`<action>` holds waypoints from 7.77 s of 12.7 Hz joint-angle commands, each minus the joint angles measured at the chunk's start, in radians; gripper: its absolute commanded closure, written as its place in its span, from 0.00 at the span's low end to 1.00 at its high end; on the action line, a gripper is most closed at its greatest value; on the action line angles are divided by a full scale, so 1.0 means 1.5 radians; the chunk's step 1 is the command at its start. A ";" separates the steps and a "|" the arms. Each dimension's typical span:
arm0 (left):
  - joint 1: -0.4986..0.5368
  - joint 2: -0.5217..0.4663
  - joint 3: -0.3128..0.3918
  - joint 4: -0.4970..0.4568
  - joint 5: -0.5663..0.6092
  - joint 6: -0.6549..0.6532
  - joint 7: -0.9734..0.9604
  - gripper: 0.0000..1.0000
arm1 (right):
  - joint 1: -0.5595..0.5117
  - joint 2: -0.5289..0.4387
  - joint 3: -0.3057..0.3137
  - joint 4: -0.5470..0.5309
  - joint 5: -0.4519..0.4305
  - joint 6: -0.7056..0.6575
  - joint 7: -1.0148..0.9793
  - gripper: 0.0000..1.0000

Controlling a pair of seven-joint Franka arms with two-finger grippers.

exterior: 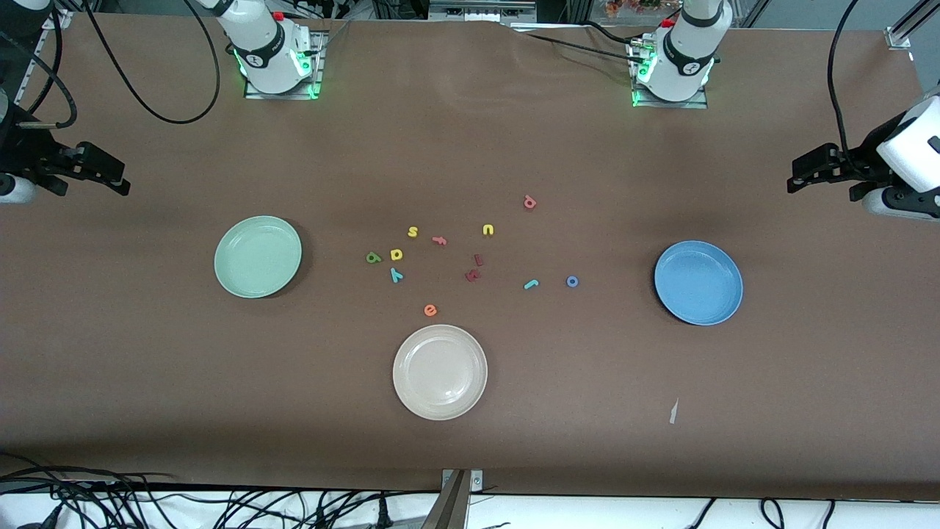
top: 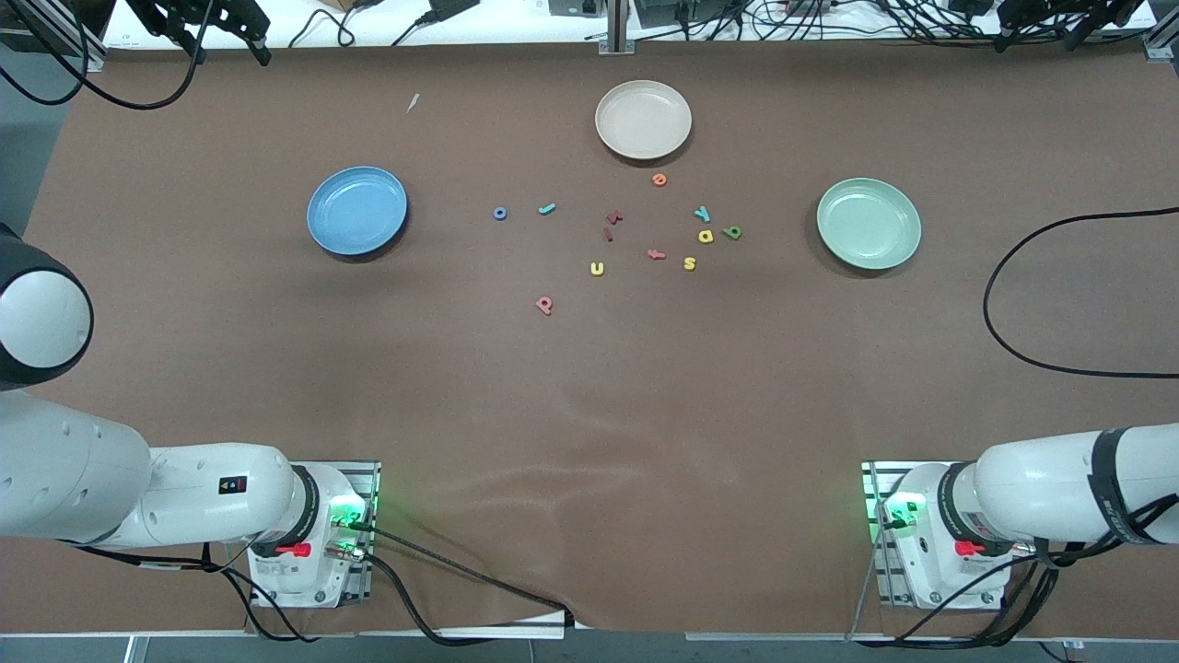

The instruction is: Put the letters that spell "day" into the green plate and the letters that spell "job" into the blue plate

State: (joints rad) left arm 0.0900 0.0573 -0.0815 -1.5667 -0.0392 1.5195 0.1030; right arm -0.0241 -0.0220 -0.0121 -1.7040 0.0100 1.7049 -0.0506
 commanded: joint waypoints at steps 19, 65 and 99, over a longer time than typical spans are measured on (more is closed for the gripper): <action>-0.006 0.011 -0.002 0.005 -0.008 0.002 0.005 0.00 | -0.004 -0.016 0.005 -0.010 -0.005 -0.020 -0.008 0.00; -0.077 0.054 -0.404 -0.522 -0.030 0.643 -0.550 0.00 | 0.297 0.316 0.060 -0.006 -0.010 0.279 0.319 0.00; -0.113 0.347 -0.369 -0.422 0.388 0.706 -1.212 0.91 | 0.075 0.374 0.052 -0.048 -0.031 0.254 -0.101 1.00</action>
State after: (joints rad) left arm -0.0818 0.5644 -0.6583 -2.2120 0.5036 2.6139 -1.7091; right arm 0.1372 0.5545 0.0507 -1.7110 -0.0625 2.0814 -0.1460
